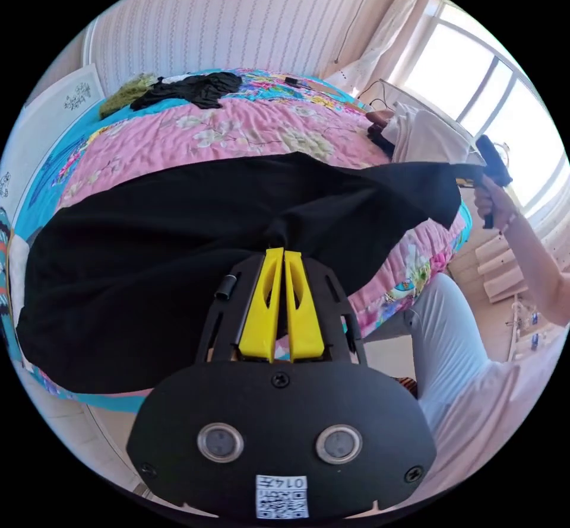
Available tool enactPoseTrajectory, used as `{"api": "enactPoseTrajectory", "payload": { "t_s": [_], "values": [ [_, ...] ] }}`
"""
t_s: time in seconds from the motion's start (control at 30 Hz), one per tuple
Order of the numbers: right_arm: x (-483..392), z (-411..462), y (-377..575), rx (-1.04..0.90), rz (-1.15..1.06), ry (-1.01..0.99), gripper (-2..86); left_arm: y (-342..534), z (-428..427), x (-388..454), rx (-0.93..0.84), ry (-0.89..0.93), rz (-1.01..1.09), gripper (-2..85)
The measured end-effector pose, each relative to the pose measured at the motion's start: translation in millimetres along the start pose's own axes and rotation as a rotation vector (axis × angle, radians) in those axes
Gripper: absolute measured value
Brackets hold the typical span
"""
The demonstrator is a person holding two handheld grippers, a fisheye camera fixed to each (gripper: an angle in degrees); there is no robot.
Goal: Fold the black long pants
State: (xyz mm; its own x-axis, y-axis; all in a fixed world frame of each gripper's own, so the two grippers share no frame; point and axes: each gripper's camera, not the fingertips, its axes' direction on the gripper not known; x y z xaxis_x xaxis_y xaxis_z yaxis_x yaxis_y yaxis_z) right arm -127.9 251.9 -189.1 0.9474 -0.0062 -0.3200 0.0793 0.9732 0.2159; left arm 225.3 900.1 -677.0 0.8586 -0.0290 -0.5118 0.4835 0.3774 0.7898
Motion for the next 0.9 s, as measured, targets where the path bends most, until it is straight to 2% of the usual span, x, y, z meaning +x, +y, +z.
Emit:
{"api": "enactPoseTrajectory", "payload": {
  "t_s": [0.07, 0.17, 0.27, 0.33, 0.43, 0.5, 0.57, 0.67, 0.77, 0.83, 0.87, 0.9],
  "values": [
    [29, -39, -13, 0.053, 0.07, -0.019, 2.6, 24, -13, 9, 0.025, 0.028, 0.022, -1.0],
    [63, -103, -11, 0.261, 0.195, 0.101, 2.1, 65, -18, 14, -0.004, 0.051, 0.018, -1.0],
    [69, -133, 4, 0.34, 0.157, 0.071, 2.1, 104, -13, 15, -0.032, 0.083, 0.016, -1.0],
    [61, -126, 12, 0.277, 0.07, 0.109, 2.3, 128, -2, 12, -0.07, 0.083, 0.015, -1.0],
    [56, -90, 18, 0.08, 0.004, 0.21, 3.9, 147, 13, 4, -0.122, 0.101, 0.007, -1.0],
    [50, -64, 20, -0.04, -0.043, 0.229, 8.8, 156, 15, -3, -0.129, 0.097, 0.0, -1.0],
    [45, -56, 17, -0.087, -0.065, 0.261, 12.5, 164, 12, -11, -0.114, 0.092, 0.004, -1.0],
    [38, -69, 16, -0.017, -0.058, 0.276, 16.2, 176, 9, -26, -0.113, 0.123, 0.015, -1.0],
    [27, -76, 21, 0.023, -0.108, 0.302, 15.3, 186, 14, -37, -0.114, 0.133, 0.053, -1.0],
    [30, -63, 20, -0.081, -0.119, 0.323, 12.9, 195, 24, -49, -0.124, 0.14, 0.052, -1.0],
    [37, -55, 20, -0.174, -0.11, 0.321, 9.0, 197, 25, -52, -0.126, 0.142, 0.05, -1.0],
    [41, -61, 25, -0.177, -0.101, 0.313, 3.1, 202, 26, -57, -0.121, 0.143, 0.054, -1.0]
  ]
}}
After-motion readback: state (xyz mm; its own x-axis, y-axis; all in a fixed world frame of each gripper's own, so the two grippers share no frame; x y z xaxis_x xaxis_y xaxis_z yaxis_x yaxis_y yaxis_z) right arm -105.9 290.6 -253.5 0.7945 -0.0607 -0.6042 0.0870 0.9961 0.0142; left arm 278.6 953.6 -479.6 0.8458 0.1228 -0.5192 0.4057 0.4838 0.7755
